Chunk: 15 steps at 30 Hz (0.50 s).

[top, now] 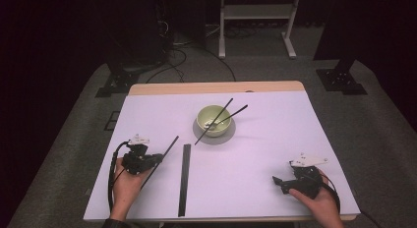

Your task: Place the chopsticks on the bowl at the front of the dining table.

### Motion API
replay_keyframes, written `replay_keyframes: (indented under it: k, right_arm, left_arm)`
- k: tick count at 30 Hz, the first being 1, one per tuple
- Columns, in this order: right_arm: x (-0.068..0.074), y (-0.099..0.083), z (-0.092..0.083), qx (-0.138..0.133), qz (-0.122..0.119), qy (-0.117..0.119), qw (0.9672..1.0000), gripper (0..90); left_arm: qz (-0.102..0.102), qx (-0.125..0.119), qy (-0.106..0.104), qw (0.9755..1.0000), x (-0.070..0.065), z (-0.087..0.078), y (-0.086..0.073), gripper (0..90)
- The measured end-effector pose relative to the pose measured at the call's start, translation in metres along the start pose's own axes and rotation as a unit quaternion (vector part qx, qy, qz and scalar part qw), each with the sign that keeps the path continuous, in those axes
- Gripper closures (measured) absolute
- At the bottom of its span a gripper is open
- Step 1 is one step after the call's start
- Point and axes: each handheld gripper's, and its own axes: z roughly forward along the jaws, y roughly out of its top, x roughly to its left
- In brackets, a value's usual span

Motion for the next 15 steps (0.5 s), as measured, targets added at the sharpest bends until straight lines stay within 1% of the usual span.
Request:
replay_keyframes:
  k: [3, 6, 8, 10, 13, 15]
  right_arm:
    - [0.0, 0.0, 0.0, 0.0, 0.0, 0.0, 1.0, 11.2]
    - [0.0, 0.0, 0.0, 0.0, 0.0, 0.0, 1.0, 11.2]
    - [0.0, 0.0, 0.0, 0.0, 0.0, 0.0, 1.0, 11.2]
    - [0.0, 0.0, 0.0, 0.0, 0.0, 0.0, 1.0, 11.2]
    - [0.0, 0.0, 0.0, 0.0, 0.0, 0.0, 1.0, 11.2]
    - [0.0, 0.0, 0.0, 0.0, 0.0, 0.0, 1.0, 11.2]
  left_arm:
    - [0.001, 0.0, 0.0, 1.0, -0.001, -0.001, 0.003, 86.1]
    - [0.004, -0.006, -0.005, 1.0, -0.006, -0.002, 0.012, 86.1]
    - [0.003, -0.008, -0.005, 1.0, -0.007, -0.002, 0.014, 86.1]
    - [0.008, -0.01, -0.007, 0.9999, -0.01, -0.002, 0.02, 86.1]
    - [0.005, -0.014, -0.011, 0.9998, -0.012, -0.002, 0.024, 86.1]
    - [0.008, -0.016, -0.011, 0.9998, -0.014, -0.002, 0.028, 86.0]
